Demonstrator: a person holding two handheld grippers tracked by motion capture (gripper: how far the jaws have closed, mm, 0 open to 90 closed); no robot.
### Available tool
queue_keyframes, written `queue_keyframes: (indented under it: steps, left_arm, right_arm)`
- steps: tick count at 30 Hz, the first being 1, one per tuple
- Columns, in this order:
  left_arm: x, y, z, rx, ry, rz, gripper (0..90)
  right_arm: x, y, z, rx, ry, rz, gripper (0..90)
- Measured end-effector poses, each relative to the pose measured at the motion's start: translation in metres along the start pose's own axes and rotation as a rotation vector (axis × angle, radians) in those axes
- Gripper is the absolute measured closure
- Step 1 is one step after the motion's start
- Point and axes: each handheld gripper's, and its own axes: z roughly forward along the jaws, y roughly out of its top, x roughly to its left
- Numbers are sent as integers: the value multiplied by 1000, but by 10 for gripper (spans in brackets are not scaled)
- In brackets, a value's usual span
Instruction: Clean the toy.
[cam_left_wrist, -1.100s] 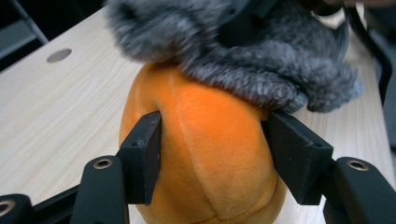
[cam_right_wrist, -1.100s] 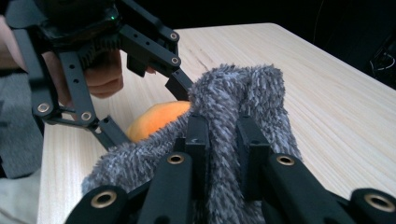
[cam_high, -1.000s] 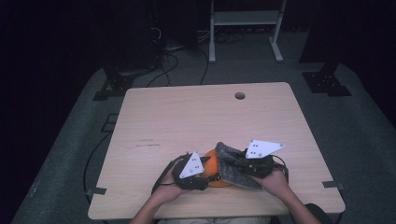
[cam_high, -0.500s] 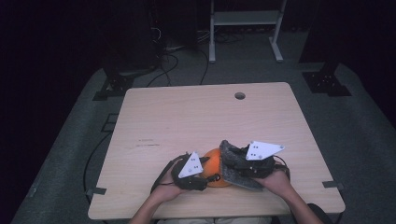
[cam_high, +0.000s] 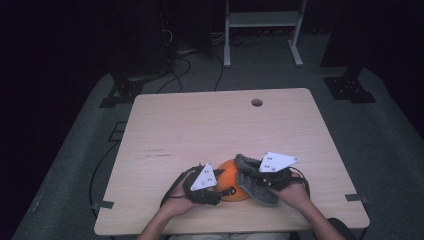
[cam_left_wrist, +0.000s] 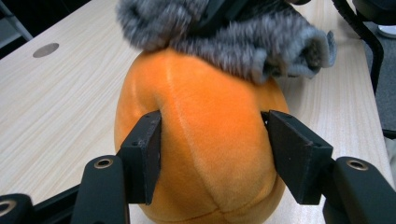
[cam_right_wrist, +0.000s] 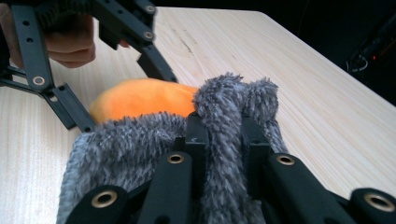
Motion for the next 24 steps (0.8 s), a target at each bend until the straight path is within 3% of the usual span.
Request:
queue_keyframes:
  steps: [4,6,8,11,13,15,20,22,24]
  left_arm:
    - [2,-1,-3,-10,-26,-20,343]
    - [7,5,-4,-16,-42,-90,210]
    - [11,8,-5,-51,-40,-155,174]
    - [13,6,-1,-35,-5,-151,223]
    - [12,3,0,-29,4,-134,300]
    - [12,2,-1,-17,15,-141,331]
    - [18,-5,-4,-12,21,-194,343]
    - [18,-5,-3,-15,23,-200,343]
    - [17,-4,-2,-15,26,-191,342]
  right_arm:
    - [-11,-9,-10,8,-20,73,773]
    - [-8,-9,-10,3,-11,63,775]
    - [-3,-6,-9,-18,18,53,775]
    - [5,0,-6,-53,79,30,773]
    - [6,1,-5,-36,72,18,773]
    - [0,-3,-8,-23,64,52,774]
    - [-16,-21,-21,38,-7,124,774]
    - [-15,-21,-24,-1,13,155,773]
    - [-10,-14,-24,-54,61,148,772]
